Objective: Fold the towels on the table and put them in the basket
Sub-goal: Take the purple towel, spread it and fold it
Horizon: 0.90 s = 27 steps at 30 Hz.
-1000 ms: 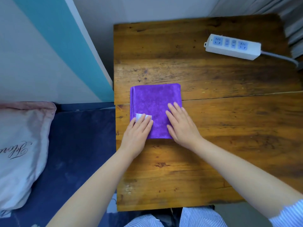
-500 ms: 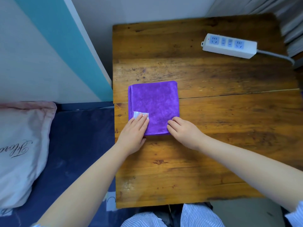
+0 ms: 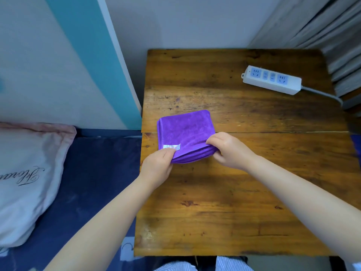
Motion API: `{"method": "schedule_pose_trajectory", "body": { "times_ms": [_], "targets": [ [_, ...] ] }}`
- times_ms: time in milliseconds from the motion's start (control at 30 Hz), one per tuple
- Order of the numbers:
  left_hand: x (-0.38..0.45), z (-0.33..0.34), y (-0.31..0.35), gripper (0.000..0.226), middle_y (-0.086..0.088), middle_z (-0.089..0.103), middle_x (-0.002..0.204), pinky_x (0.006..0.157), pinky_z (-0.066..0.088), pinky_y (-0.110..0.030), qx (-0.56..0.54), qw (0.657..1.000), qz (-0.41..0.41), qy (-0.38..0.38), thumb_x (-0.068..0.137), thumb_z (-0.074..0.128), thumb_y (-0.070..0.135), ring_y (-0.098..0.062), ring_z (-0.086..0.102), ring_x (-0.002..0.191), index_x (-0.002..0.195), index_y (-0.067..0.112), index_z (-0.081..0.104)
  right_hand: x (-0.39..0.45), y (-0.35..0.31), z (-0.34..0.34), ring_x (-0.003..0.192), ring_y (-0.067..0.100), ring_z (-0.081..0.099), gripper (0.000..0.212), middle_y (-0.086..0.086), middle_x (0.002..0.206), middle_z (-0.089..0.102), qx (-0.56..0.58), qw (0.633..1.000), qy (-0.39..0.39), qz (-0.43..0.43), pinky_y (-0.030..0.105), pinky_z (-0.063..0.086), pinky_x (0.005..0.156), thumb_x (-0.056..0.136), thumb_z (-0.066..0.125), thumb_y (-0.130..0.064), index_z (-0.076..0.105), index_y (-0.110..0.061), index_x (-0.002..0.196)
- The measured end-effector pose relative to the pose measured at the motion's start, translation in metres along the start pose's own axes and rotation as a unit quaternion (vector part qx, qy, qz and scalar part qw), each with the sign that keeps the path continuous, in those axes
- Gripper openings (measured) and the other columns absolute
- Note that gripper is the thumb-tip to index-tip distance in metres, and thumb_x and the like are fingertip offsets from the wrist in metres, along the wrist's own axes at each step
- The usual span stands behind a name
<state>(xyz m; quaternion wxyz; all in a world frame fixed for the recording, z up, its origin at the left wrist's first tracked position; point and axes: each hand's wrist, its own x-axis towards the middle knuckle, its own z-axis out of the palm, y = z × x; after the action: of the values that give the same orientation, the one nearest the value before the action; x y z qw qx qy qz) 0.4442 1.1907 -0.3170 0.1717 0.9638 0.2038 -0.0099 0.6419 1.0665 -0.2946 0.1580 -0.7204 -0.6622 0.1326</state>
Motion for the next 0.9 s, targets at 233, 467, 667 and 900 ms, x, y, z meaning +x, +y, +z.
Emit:
{"method": "schedule_pose_trajectory", "body": {
  "times_ms": [233, 467, 667, 900],
  "targets": [
    [-0.006, -0.039, 0.016, 0.032, -0.011, 0.065, 0.110, 0.074, 0.050, -0.035, -0.007, 0.993, -0.111, -0.049, 0.091, 0.040, 0.020, -0.032, 0.062, 0.099, 0.115, 0.005, 0.056, -0.012, -0.024, 0.012, 0.076, 0.032, 0.070, 0.068, 0.019, 0.093, 0.070, -0.143, 0.988, -0.043, -0.035, 0.027, 0.052, 0.046, 0.047, 0.079, -0.004, 0.052, -0.004, 0.109],
    [-0.068, -0.060, 0.041, 0.023, -0.012, 0.061, 0.111, 0.073, 0.042, -0.032, 0.022, 0.974, -0.218, -0.049, 0.094, 0.042, 0.018, -0.032, 0.057, 0.101, 0.110, 0.006, 0.053, 0.016, -0.052, -0.028, 0.055, 0.022, 0.065, 0.014, 0.003, 0.063, 0.065, -0.158, 0.968, -0.040, -0.189, 0.018, 0.041, 0.037, 0.053, 0.066, -0.005, 0.065, -0.010, 0.065],
    [-0.167, -0.065, 0.074, 0.028, -0.006, 0.060, 0.114, 0.076, 0.043, -0.032, -0.005, 0.921, -0.389, 0.008, 0.092, 0.039, 0.018, -0.028, 0.055, 0.105, 0.115, 0.013, 0.054, 0.037, -0.138, -0.040, 0.084, 0.027, 0.066, 0.022, 0.010, 0.089, 0.068, -0.142, 0.934, -0.149, -0.293, 0.029, 0.054, 0.060, 0.069, 0.072, -0.009, 0.065, -0.008, 0.090],
    [-0.319, -0.070, 0.113, 0.029, -0.006, 0.061, 0.115, 0.089, 0.046, -0.038, -0.024, 0.833, -0.552, 0.035, 0.084, 0.047, 0.005, -0.029, 0.056, 0.109, 0.112, 0.013, 0.053, 0.006, -0.280, -0.003, 0.112, 0.026, 0.052, 0.028, 0.006, 0.119, 0.056, -0.162, 0.857, -0.228, -0.432, 0.035, 0.046, 0.085, 0.093, 0.043, -0.017, 0.053, -0.012, 0.118]
  ]
}}
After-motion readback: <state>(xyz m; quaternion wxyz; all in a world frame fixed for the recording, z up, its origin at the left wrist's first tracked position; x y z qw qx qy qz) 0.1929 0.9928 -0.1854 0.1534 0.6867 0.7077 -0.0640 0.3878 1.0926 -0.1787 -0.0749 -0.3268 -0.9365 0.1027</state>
